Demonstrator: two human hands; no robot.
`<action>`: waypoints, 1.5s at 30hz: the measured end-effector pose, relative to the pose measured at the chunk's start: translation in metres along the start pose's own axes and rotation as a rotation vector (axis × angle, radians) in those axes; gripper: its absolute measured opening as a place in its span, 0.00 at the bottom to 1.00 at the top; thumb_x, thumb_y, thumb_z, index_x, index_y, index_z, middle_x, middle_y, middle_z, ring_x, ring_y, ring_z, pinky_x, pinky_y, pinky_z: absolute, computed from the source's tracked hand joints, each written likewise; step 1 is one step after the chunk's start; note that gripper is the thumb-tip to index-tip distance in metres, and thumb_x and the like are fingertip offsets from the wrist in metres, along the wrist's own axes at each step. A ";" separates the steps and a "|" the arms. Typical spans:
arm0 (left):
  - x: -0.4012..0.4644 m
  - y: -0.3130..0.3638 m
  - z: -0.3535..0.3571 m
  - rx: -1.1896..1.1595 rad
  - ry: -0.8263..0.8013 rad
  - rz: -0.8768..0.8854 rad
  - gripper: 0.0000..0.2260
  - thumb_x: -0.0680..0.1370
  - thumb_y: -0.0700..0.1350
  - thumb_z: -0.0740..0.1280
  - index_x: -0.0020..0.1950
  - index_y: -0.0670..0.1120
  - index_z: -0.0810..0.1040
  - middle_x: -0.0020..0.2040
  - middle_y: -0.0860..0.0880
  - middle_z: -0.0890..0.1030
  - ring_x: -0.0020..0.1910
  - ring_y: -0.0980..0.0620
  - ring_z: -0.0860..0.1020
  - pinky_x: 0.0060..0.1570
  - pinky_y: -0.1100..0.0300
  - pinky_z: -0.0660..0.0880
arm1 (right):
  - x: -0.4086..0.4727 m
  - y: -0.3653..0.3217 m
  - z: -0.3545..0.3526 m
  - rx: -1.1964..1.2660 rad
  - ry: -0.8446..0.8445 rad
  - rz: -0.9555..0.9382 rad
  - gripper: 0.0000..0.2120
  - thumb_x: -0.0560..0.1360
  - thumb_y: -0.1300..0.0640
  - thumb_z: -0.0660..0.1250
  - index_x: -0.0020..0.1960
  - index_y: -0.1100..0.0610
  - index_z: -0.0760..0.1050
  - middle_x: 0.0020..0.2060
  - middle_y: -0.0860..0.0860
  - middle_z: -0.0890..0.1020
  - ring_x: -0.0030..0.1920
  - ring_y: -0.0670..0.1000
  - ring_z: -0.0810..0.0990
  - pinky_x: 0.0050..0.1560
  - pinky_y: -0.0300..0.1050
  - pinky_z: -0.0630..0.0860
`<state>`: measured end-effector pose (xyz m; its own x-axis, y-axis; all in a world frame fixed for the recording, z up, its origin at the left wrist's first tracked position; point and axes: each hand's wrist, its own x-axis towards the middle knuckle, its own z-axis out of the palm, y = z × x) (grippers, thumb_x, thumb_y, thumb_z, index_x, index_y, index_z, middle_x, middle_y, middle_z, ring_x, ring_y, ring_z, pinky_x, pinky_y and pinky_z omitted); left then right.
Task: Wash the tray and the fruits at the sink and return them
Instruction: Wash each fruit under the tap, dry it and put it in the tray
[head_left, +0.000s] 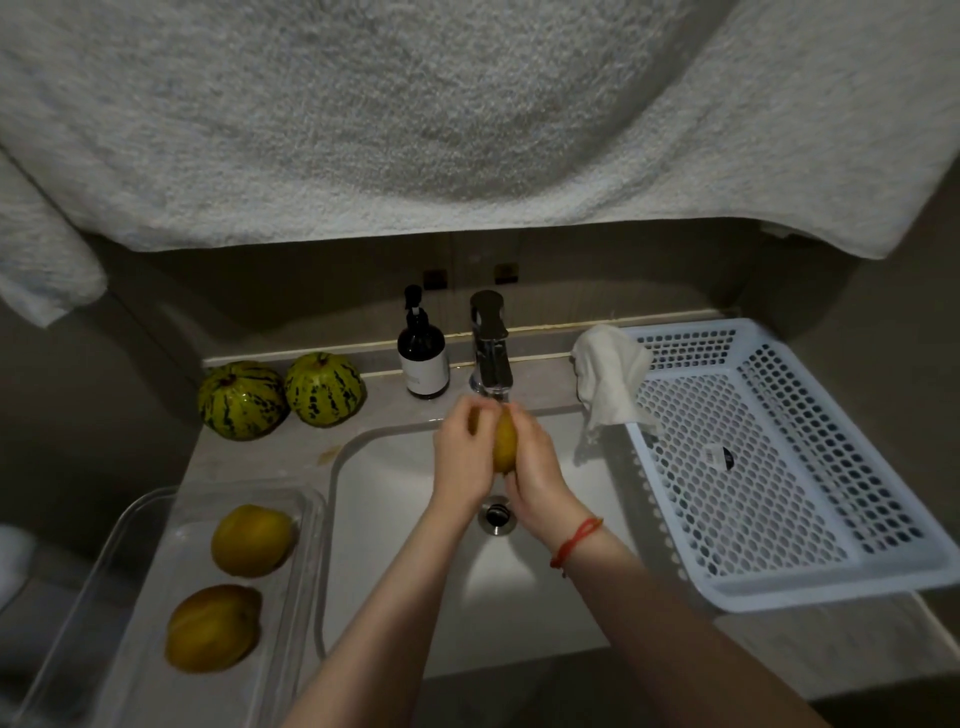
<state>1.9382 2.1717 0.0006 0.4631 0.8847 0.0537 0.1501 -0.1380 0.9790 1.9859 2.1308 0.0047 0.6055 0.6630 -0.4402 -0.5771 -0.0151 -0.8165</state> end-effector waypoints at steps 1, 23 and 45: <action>0.000 -0.002 -0.001 0.053 -0.029 0.088 0.02 0.79 0.42 0.62 0.47 0.48 0.74 0.45 0.50 0.75 0.47 0.52 0.73 0.42 0.66 0.68 | 0.001 -0.008 0.002 0.121 0.001 0.158 0.15 0.79 0.49 0.59 0.60 0.59 0.72 0.53 0.59 0.77 0.52 0.54 0.77 0.48 0.47 0.77; -0.013 -0.006 0.001 -0.026 -0.044 -0.060 0.03 0.80 0.41 0.61 0.47 0.49 0.71 0.44 0.49 0.76 0.44 0.53 0.75 0.40 0.63 0.73 | 0.002 0.000 -0.004 0.062 0.083 0.230 0.19 0.80 0.47 0.56 0.59 0.61 0.73 0.54 0.61 0.78 0.54 0.58 0.77 0.50 0.50 0.76; 0.034 -0.036 -0.019 -0.773 0.104 -1.216 0.22 0.73 0.53 0.69 0.61 0.45 0.67 0.54 0.38 0.71 0.47 0.37 0.74 0.38 0.44 0.73 | 0.061 -0.088 0.011 -0.495 -0.283 0.236 0.06 0.78 0.60 0.56 0.44 0.58 0.68 0.27 0.50 0.68 0.22 0.44 0.63 0.19 0.32 0.59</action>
<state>1.9317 2.2151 -0.0293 0.3251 0.3089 -0.8938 -0.1193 0.9510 0.2852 2.0676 2.1807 0.0542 0.2845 0.7716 -0.5690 -0.3141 -0.4858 -0.8157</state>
